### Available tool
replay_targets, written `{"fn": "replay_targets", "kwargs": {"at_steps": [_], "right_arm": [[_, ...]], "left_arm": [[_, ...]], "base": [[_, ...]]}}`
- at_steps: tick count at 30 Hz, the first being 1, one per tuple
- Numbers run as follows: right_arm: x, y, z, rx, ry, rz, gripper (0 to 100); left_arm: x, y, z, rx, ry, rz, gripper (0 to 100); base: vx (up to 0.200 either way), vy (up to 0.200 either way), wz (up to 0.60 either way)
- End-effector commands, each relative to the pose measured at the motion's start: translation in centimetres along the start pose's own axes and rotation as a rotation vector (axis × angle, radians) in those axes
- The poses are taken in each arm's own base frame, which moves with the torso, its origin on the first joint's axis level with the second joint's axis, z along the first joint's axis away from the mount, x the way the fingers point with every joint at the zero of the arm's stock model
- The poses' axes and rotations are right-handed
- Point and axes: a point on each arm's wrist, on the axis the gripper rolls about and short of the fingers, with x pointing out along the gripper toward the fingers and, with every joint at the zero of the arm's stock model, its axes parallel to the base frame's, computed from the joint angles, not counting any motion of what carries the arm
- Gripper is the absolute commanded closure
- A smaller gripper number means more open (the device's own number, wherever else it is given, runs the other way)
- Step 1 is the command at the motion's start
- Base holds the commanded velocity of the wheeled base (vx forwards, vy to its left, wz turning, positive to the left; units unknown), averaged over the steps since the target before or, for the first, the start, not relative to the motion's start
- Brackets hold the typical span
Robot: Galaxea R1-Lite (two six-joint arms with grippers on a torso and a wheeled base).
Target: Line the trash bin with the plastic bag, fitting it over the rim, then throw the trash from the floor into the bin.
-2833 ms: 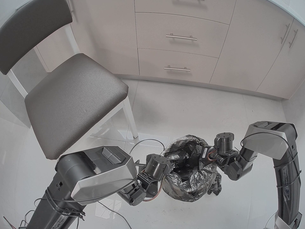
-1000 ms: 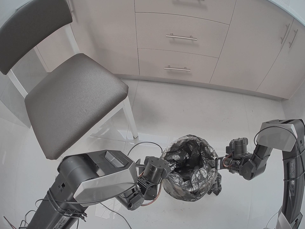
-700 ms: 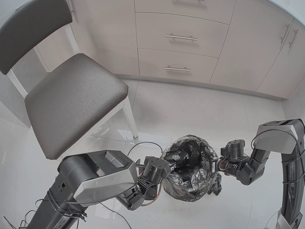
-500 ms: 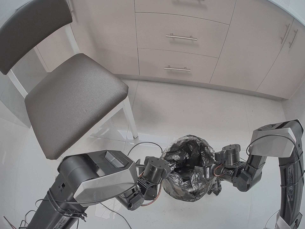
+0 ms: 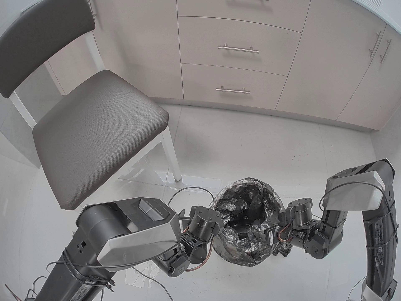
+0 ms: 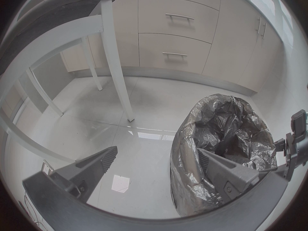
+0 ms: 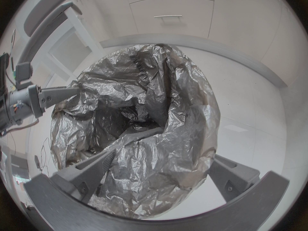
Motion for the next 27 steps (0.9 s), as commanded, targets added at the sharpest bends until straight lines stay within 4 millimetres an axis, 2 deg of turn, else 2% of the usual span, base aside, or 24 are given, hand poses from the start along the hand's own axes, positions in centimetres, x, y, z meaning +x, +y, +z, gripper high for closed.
{"fn": "replay_targets", "kwargs": {"at_steps": [1, 9, 11, 14, 16, 18, 19, 20, 24, 27], "right_arm": [[-0.2, 0.1, -0.4, -0.026, 0.018, 0.009, 0], [-0.3, -0.2, -0.2, -0.031, 0.004, 0.004, 0], [-0.5, -0.8, 0.6, -0.012, -0.025, -0.008, 0], [-0.9, -2.8, 2.2, 0.034, -0.072, -0.032, 0], [-2.1, -4.4, 3.7, 0.091, -0.122, 0.016, 0], [-3.7, -4.9, 5.1, 0.15, -0.156, 0.084, 0], [-3.8, -4.9, 5.2, 0.155, -0.158, 0.09, 0], [-5.4, -4.9, 6.4, 0.217, -0.172, 0.169, 0], [-8.4, -4.5, 8.4, 0.331, -0.191, 0.349, 0], [-8.9, -5.0, 8.8, 0.35, -0.209, 0.358, 0]], "left_arm": [[0.0, 0.0, -0.1, 0.0, 0.0, 0.0, 0], [-0.1, 0.1, -0.3, 0.008, 0.009, 0.003, 0], [-0.2, 0.3, -0.4, 0.017, 0.02, 0.007, 0], [-0.7, 0.5, -0.5, 0.028, 0.033, 0.008, 0], [-1.8, 0.3, 0.2, 0.024, 0.033, -0.011, 0], [-2.9, 0.3, 0.7, 0.028, 0.034, -0.03, 0], [-3.0, 0.2, 0.8, 0.029, 0.034, -0.031, 0], [-3.9, 0.0, 1.3, 0.027, 0.026, -0.048, 0], [-5.3, 0.3, 2.5, 0.022, 0.017, -0.059, 0], [-6.2, 0.8, 3.8, 0.007, 0.0, -0.062, 0]], "base": [[0.0, 0.0, 0.0], [0.0, 0.0, 0.0], [0.0, 0.0, 0.0], [0.0, 0.0, 0.0], [0.0, 0.0, 0.0], [0.0, 0.0, 0.0], [0.0, 0.0, 0.0], [0.0, 0.0, 0.0], [0.0, 0.0, 0.0], [0.0, 0.0, 0.0]]}}
